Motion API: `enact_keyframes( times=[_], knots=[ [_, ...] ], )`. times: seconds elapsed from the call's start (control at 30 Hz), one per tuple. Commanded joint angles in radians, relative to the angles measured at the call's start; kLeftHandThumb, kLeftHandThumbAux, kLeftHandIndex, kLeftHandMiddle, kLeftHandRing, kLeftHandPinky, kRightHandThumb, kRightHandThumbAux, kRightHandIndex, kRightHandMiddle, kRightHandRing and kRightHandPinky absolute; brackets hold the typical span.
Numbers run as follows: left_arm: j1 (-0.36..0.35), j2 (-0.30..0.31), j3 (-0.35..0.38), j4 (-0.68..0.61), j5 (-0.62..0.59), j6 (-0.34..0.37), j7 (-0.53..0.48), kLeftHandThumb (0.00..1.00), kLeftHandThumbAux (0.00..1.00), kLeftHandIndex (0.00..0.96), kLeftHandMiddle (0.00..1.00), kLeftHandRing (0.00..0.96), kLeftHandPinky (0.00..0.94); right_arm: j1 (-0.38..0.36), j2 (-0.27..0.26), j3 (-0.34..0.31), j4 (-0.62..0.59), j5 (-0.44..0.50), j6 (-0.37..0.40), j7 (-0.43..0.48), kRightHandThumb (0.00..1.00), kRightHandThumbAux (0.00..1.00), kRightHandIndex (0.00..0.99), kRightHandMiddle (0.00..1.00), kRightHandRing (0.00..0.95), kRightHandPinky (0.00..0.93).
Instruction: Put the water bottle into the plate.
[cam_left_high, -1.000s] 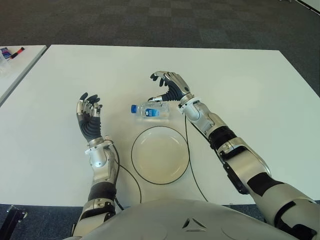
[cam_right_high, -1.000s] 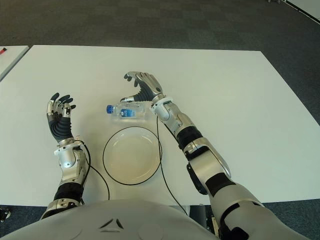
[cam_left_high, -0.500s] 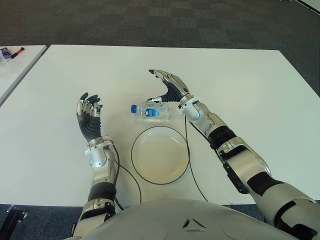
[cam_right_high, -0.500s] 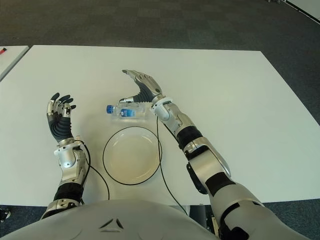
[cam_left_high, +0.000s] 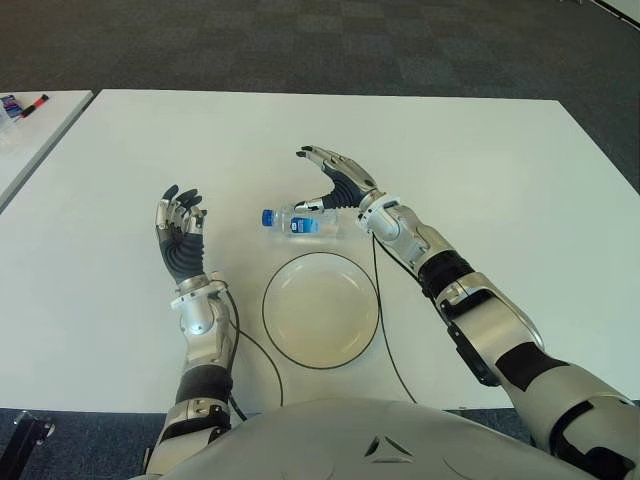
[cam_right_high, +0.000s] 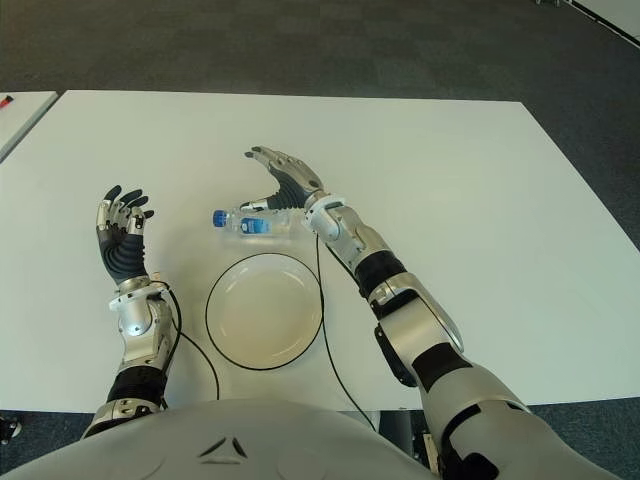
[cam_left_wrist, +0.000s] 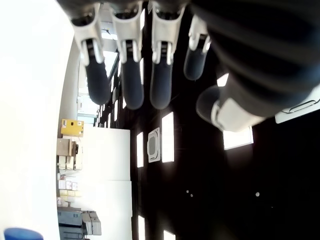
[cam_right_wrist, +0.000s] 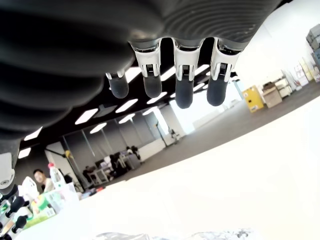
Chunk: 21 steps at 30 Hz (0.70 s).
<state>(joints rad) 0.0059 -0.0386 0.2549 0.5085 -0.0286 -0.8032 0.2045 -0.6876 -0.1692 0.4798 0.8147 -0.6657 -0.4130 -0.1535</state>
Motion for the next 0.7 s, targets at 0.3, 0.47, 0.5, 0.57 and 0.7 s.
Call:
enact_keyframes(
  times=[0.3, 0.47, 0.5, 0.57, 0.7],
  knots=[
    [0.013, -0.008, -0.007, -0.023, 0.009, 0.036, 0.007, 0.6, 0.612, 0.185, 0.302, 0.314, 0.362, -0.05, -0.019, 0.052, 0.038, -0.04, 0.021, 0.071, 0.344, 0.404, 0.0, 0.001, 0.013, 0.033],
    [0.009, -0.005, -0.007, -0.016, 0.006, 0.028, 0.001, 0.596, 0.603, 0.182, 0.297, 0.31, 0.35, -0.068, -0.026, 0.08, 0.049, -0.071, 0.022, 0.079, 0.338, 0.401, 0.0, 0.0, 0.002, 0.016],
    [0.008, -0.004, -0.007, -0.013, 0.003, 0.026, -0.002, 0.595, 0.596, 0.181, 0.294, 0.308, 0.348, -0.072, -0.028, 0.086, 0.05, -0.079, 0.022, 0.08, 0.34, 0.402, 0.0, 0.0, 0.001, 0.013],
    [0.006, -0.003, -0.008, -0.01, -0.002, 0.023, -0.008, 0.595, 0.586, 0.18, 0.289, 0.305, 0.345, -0.079, -0.032, 0.099, 0.051, -0.094, 0.025, 0.083, 0.344, 0.404, 0.0, 0.0, 0.0, 0.009],
    [0.006, -0.002, -0.009, -0.009, -0.003, 0.024, -0.01, 0.6, 0.576, 0.181, 0.286, 0.303, 0.353, -0.087, -0.033, 0.114, 0.052, -0.112, 0.03, 0.082, 0.355, 0.404, 0.0, 0.0, 0.0, 0.01]
  ],
)
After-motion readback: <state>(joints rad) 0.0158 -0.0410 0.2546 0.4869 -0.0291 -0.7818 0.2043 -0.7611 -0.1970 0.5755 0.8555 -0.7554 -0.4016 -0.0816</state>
